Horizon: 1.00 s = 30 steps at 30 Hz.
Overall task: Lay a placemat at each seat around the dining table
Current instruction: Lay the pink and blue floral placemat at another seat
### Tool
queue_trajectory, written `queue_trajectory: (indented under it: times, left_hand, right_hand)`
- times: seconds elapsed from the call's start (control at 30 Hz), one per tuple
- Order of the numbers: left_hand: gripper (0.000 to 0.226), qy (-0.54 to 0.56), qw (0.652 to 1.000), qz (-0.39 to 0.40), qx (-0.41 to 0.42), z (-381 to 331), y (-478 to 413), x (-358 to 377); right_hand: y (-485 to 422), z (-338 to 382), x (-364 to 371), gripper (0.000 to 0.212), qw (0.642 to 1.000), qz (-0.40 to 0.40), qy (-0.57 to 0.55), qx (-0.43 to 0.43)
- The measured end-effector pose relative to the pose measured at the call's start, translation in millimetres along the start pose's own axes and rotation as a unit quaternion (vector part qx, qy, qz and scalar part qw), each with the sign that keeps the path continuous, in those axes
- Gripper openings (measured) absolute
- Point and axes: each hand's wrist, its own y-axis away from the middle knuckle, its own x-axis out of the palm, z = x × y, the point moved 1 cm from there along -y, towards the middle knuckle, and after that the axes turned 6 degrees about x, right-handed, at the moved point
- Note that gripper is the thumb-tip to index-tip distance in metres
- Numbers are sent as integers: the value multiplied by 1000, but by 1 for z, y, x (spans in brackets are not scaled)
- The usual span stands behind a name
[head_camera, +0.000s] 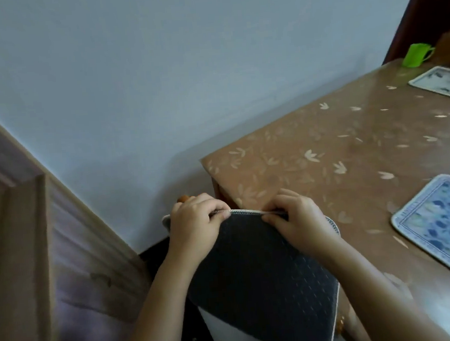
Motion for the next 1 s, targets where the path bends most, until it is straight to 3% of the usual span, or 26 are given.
queue_trajectory:
  times: [0.57, 1.0]
  left_hand:
    - [5, 67, 984, 86, 139, 38, -145, 51]
    - [4, 140, 948, 161, 237, -21, -271, 125]
  right_hand:
    - [-86, -35, -1, 5, 984, -125, 10, 128]
    - [-143, -102, -73, 9, 947, -221, 21, 232]
